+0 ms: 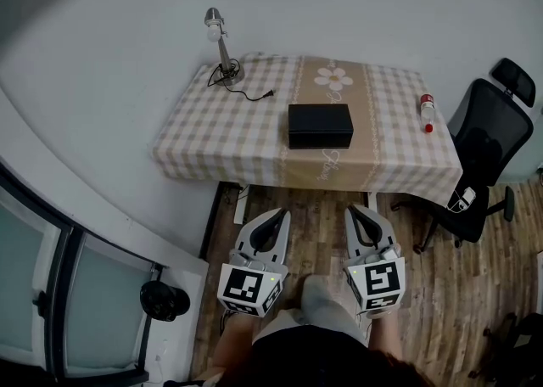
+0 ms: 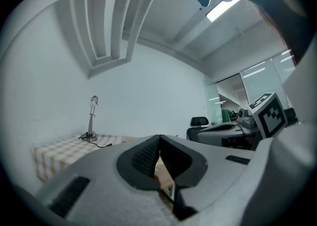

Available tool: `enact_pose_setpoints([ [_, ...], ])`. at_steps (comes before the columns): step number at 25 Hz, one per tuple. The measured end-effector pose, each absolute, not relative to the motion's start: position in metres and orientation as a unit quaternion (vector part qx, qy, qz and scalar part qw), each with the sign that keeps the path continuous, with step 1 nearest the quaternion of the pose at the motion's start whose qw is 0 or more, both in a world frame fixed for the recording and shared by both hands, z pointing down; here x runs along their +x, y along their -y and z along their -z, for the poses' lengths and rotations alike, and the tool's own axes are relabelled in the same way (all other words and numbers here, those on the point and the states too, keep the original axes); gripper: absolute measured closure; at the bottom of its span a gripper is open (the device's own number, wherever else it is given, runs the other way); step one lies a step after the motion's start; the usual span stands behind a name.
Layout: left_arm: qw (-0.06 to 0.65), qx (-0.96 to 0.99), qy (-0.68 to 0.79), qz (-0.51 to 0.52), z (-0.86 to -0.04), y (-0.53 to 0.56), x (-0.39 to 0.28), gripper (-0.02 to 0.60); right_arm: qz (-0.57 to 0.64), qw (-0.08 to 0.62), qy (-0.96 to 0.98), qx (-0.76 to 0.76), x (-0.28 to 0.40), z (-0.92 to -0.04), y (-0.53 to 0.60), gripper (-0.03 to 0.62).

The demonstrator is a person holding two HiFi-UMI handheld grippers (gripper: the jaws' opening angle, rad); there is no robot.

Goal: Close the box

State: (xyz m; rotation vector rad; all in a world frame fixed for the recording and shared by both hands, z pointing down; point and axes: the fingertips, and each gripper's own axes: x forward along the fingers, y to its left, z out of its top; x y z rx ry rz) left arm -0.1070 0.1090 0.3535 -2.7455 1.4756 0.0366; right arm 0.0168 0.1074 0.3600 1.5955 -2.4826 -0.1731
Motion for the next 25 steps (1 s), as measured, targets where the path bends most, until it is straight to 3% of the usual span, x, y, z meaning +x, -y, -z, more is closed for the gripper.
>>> enact_pose_setpoints([
  [25, 0.007, -0.883, -0.470, -0.002, -0.364, -0.159, -0.104, 0.555, 0.047, 0.091, 0.841, 0.531, 0.013, -0.369, -0.155, 0.577],
])
